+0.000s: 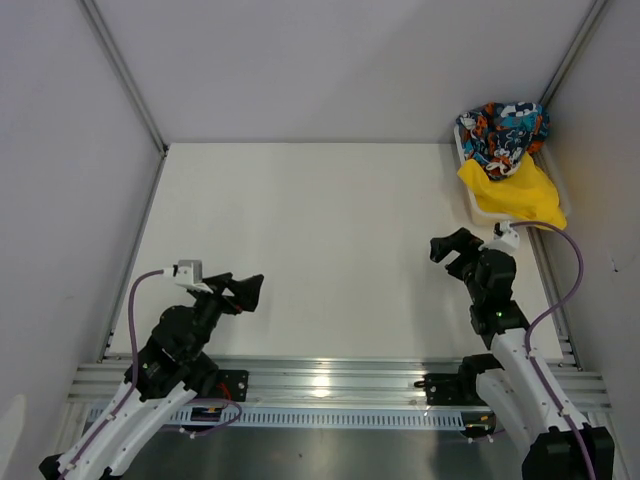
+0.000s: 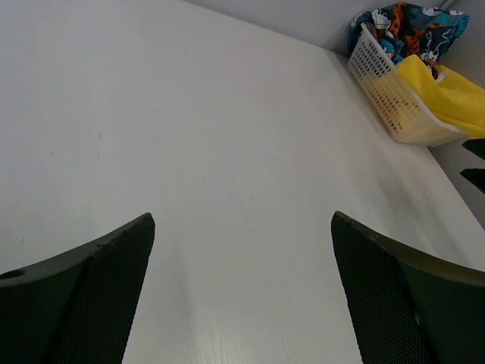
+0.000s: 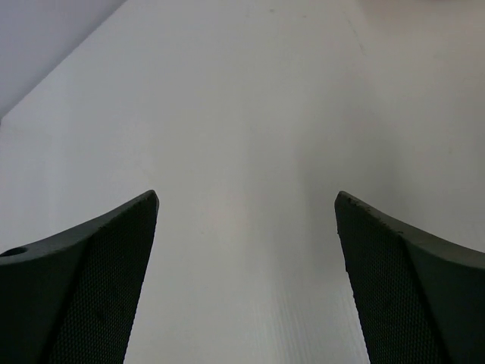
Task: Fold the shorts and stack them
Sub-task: Grab the shorts from the pile
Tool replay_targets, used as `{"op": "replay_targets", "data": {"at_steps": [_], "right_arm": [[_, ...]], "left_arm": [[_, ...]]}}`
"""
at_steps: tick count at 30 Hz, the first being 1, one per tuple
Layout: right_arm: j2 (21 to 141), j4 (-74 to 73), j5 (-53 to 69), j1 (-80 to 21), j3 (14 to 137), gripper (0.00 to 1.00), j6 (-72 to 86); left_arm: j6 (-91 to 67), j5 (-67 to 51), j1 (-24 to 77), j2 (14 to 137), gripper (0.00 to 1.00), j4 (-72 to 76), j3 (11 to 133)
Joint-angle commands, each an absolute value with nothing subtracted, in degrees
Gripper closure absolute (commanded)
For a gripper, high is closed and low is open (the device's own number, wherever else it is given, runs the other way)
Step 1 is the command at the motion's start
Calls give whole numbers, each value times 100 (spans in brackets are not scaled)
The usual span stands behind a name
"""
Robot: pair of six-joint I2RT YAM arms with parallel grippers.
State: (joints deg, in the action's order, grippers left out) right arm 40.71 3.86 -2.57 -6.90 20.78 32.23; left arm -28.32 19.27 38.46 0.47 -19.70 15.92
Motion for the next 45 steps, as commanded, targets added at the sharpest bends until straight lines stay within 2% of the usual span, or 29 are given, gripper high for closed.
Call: {"op": "replay_targets", "data": {"at_steps": [1, 6, 9, 12, 17, 22, 28, 29, 31, 32, 33, 34, 35, 42, 45], "right_arm": [[4148, -252, -1151, -458, 2600, 1, 3682], [4797, -913, -546, 769, 3575, 1, 4252], [5526, -1107, 191, 1692, 4261, 1, 4621], [6405, -1204, 431, 2265, 4876, 1, 4842], [7556, -1055, 44, 2522, 5440, 1, 5044], [8173, -607, -403, 2566, 5598, 1, 5396], [9060, -694, -1046, 2566, 6485, 3, 5256], [9096, -651, -1098, 2540, 6547, 13, 5204], [9097, -545, -1221, 2435, 6635, 24, 5081], [9088, -536, -1413, 2365, 6688, 44, 4993], [9062, -580, -1554, 2216, 6749, 53, 4870], [9044, -597, -1677, 2145, 6802, 66, 4800], [9035, -554, -1783, 2075, 6864, 100, 4721], [8509, -536, -1767, 1293, 7215, 100, 4061], [8034, -396, -1311, 1055, 7321, 100, 3982]], "left_arm": [[-2637, 1820, 3867, 167, 1, -1714, 1573], [-2549, 1591, 3867, 474, 1, -1425, 1547], [-2514, 1459, 3867, 545, 1, -1362, 1538], [-2514, 1336, 3867, 545, 1, -1362, 1529], [-2487, 1301, 3867, 387, 1, -1389, 1512], [-2487, 1257, 3867, 343, 1, -1380, 1520], [-2487, 1274, 3867, 343, 1, -1397, 1521], [-2479, 1266, 3867, 334, 1, -1397, 1521], [-2479, 1257, 3867, 343, 1, -1362, 1503], [-2470, 1239, 3867, 343, 1, -1354, 1503], [-2478, 1231, 3867, 369, 1, -1354, 1503], [-2470, 1222, 3867, 387, 1, -1327, 1503], [-2470, 1222, 3867, 404, 1, -1336, 1512], [-2461, 1178, 3867, 439, 1, -1301, 1503], [-2452, 1178, 3867, 457, 1, -1292, 1520]]}}
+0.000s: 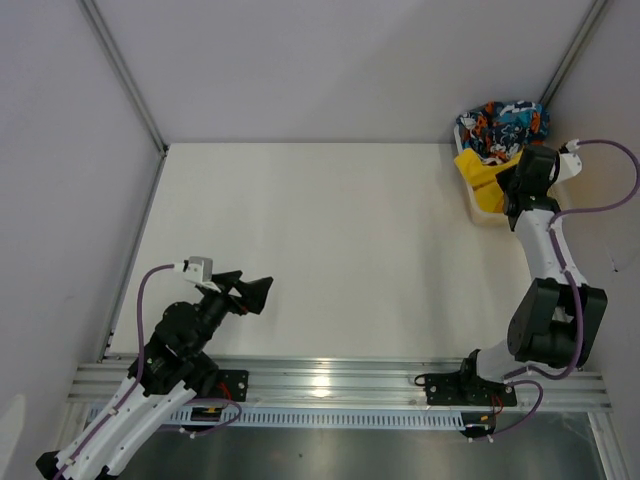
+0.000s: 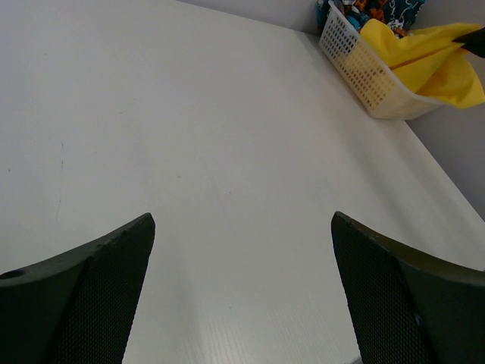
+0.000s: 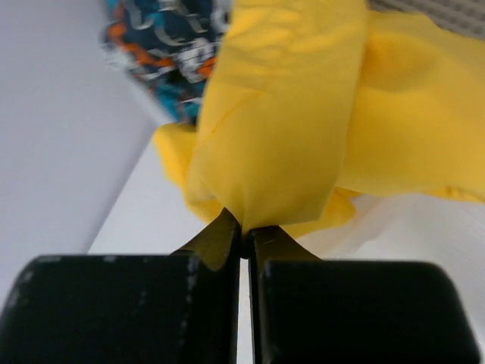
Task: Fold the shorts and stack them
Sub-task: Grab the shorts from the pile, then move the shorts to the center of the board
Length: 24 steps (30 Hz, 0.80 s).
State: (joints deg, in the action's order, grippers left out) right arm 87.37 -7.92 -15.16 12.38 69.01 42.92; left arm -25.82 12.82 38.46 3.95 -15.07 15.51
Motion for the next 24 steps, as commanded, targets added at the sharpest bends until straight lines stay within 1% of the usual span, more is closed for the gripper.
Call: {"op": "replay_targets", "data": {"at_steps": [1, 3, 4, 7, 10, 15, 18, 21, 24], "right_arm": [[7929, -352, -892, 1002, 7391, 100, 3955], [7674, -308, -319, 844, 7671, 100, 3929], [7586, -116, 414, 774, 7751, 100, 3946], [7296, 430, 1665, 397, 8057, 100, 4051], [7163, -59, 2300, -261, 8777, 100, 3999], [6742, -606, 2645, -1281, 9088, 100, 4095], [6513, -835, 2935, -1712, 9176, 100, 4113], [6355, -1124, 2866, -1924, 9158, 100, 4070], [6503, -1020, 3197, -1951, 9184, 100, 4078]], "left_arm": [[-2452, 1169, 3867, 466, 1, -1301, 1503], [-2452, 1160, 3867, 475, 1, -1275, 1503], [-2452, 1143, 3867, 475, 1, -1266, 1503], [-2452, 1116, 3867, 492, 1, -1257, 1503], [-2452, 1099, 3867, 501, 1, -1248, 1512], [-2452, 1107, 3867, 483, 1, -1257, 1521], [-2452, 1116, 3867, 431, 1, -1257, 1529], [-2452, 1116, 3867, 396, 1, -1266, 1520], [-2452, 1099, 3867, 387, 1, -1248, 1503]]}}
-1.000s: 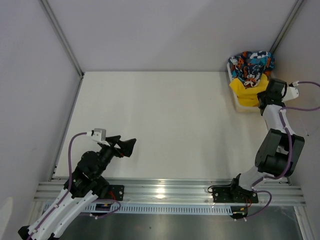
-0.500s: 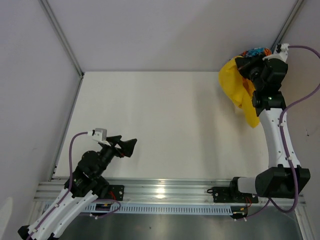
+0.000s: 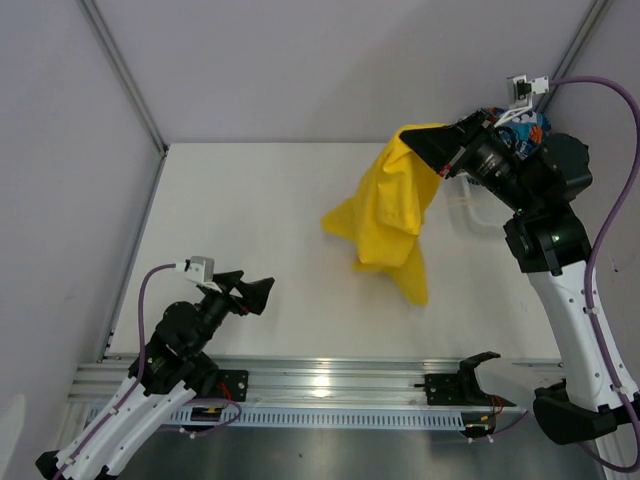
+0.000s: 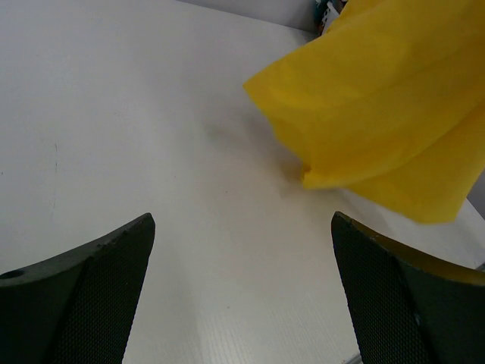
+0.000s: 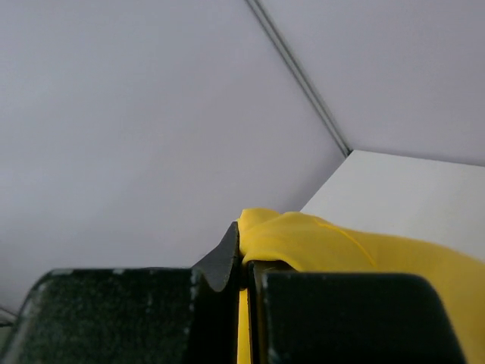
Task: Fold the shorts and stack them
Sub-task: Move the shorts to the center of the board
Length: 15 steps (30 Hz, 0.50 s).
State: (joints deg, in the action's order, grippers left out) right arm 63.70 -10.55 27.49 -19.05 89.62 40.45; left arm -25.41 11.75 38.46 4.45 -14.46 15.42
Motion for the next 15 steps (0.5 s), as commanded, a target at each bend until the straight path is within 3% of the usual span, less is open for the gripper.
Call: {"op": "replay_targets", "data": {"at_steps": [1, 7, 15], "right_arm": [[6591, -959, 3356, -1986, 9254, 100, 4148], [7689, -1704, 3508, -2715, 10212, 100, 3719], [8622, -1397, 2726, -2971, 9343, 100, 3648]], "left_arm": [[-2452, 1099, 3867, 395, 1, -1222, 1494], [-2435, 1169, 3867, 440, 1, -1265, 1520], [-2443, 1283, 3867, 123, 1, -1371, 1503]]}}
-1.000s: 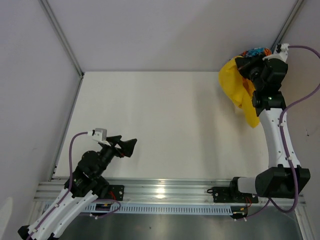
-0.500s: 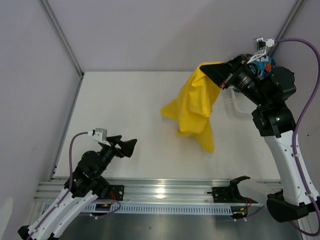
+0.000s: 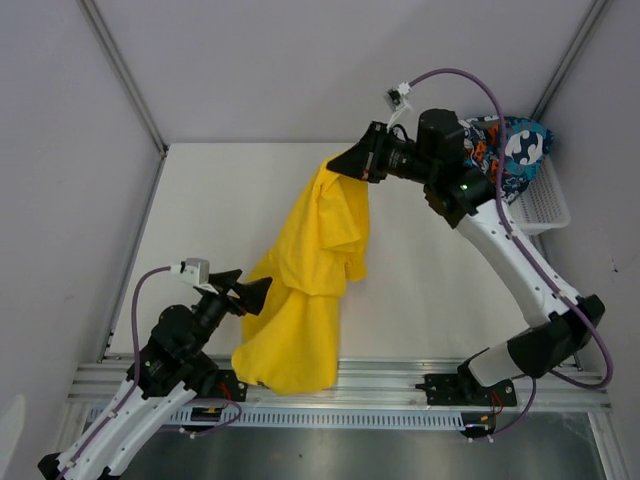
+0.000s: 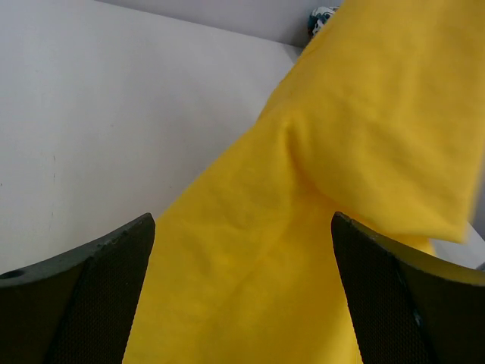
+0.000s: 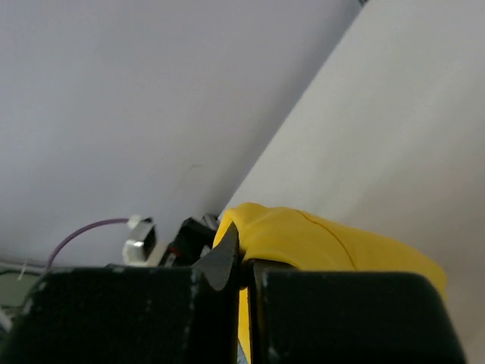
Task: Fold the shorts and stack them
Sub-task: Move the shorts to the center of the board
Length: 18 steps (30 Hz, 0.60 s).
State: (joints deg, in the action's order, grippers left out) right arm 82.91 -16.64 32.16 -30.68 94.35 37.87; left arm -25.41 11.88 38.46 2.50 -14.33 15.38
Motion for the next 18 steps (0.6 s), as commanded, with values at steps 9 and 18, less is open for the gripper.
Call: {"op": "replay_targets", "data": {"at_steps": [9, 18], "right_arm": [[10731, -2491, 1707, -1951, 10492, 52, 3614], [8870, -2251, 281, -2610, 7933, 30, 2760]], "left_arm": [[-2426, 1257, 3867, 281, 1, -1380, 1529], [-2417, 1047, 3867, 605, 1, -1152, 1494]]}}
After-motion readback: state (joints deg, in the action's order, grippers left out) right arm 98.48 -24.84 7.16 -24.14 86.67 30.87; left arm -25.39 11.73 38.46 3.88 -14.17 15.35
